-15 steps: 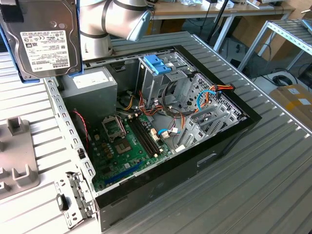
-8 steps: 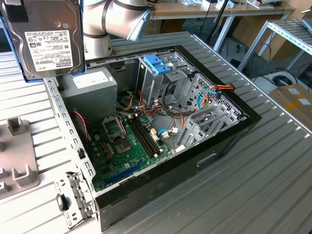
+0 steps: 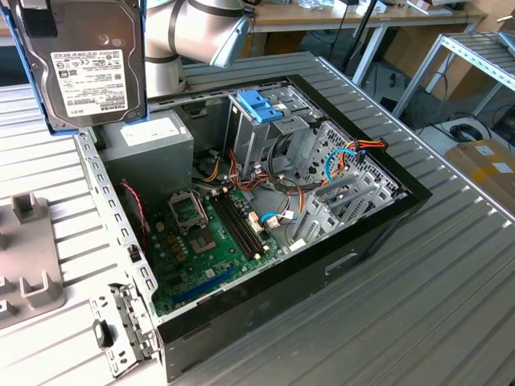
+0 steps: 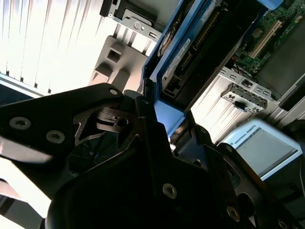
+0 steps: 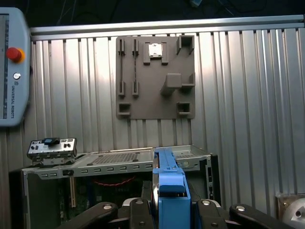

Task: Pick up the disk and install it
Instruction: 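Pick up the disk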

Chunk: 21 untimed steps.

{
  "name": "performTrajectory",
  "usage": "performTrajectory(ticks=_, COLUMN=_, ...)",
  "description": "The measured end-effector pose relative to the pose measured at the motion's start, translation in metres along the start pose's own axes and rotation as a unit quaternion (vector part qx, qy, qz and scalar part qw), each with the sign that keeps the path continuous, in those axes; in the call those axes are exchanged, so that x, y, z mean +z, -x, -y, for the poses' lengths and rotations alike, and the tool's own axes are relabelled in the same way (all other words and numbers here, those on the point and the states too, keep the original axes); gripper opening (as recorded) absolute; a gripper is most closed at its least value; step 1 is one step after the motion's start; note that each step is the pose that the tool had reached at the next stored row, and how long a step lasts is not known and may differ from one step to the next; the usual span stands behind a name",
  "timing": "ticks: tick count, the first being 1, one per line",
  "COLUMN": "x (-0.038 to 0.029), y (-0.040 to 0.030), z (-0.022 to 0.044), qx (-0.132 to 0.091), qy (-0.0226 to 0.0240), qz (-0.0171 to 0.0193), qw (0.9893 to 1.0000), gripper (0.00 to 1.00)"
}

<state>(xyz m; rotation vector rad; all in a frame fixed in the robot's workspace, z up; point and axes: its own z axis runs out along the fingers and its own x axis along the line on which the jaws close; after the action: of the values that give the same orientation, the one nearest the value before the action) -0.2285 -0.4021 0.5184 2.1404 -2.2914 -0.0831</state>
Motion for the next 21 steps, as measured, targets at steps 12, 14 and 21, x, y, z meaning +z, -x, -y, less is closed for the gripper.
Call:
performTrajectory(ticks=12, x=0.0000, y=0.0006, z=0.0096, qx=0.000, qy=-0.0001, qz=-0.0015, qw=1.0000, gripper=0.37)
performTrajectory(ticks=14, x=0.0000, y=0.0007, z=0.0109, qx=0.000, qy=-0.0001, qz=-0.0017, qw=1.0000, gripper=0.37)
performTrajectory(ticks=21, x=0.0000, y=0.0010, z=0.0152, qx=0.000, qy=-0.0002, qz=-0.0025, qw=1.0000, gripper=0.37)
